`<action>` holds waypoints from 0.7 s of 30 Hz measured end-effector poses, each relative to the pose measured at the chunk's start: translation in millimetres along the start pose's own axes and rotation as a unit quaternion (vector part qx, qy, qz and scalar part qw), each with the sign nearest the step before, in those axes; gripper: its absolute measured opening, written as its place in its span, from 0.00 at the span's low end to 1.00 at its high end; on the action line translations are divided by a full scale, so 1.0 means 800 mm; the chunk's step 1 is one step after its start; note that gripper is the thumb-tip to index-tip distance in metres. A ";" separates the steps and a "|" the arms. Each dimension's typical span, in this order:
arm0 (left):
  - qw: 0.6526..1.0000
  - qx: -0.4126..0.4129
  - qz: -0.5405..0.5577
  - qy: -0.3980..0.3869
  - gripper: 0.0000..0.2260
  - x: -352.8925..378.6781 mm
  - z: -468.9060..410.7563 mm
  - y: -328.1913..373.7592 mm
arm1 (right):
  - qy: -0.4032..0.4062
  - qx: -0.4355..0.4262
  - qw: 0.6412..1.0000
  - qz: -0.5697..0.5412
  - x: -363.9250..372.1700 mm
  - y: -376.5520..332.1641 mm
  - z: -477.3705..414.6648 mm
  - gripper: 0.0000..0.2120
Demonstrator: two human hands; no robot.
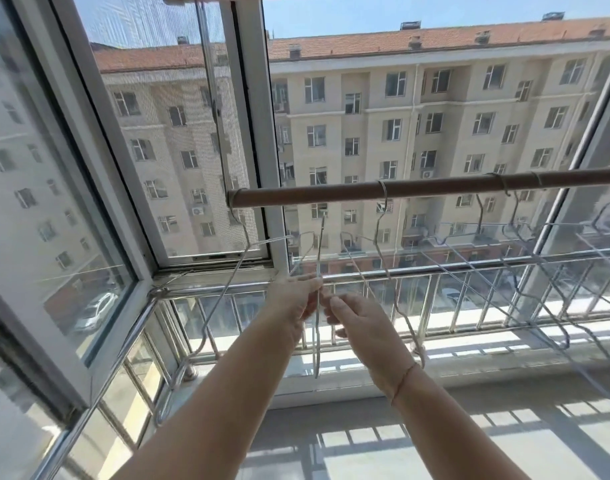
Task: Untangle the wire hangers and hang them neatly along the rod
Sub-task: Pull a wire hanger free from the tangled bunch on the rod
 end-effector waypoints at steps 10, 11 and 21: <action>0.982 0.045 -0.184 -0.018 0.09 -0.051 0.043 -0.047 | 0.035 -0.056 0.982 0.176 -0.007 0.041 0.014 0.17; 0.978 0.053 -0.200 -0.019 0.09 -0.054 0.046 -0.049 | 0.027 -0.065 0.979 0.190 -0.005 0.042 0.017 0.17; 0.969 0.104 -0.225 -0.016 0.09 -0.059 0.063 -0.050 | -0.010 -0.053 0.976 0.213 -0.023 0.057 0.042 0.08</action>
Point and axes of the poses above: each hand's wrist, its own z-axis away from the middle knuckle, its own x-axis out of the palm, y = z × x, the point moved 9 cm from there along -z, towards the middle knuckle, and after that the axes turned 12 degrees about z, right-handed, at the moved point
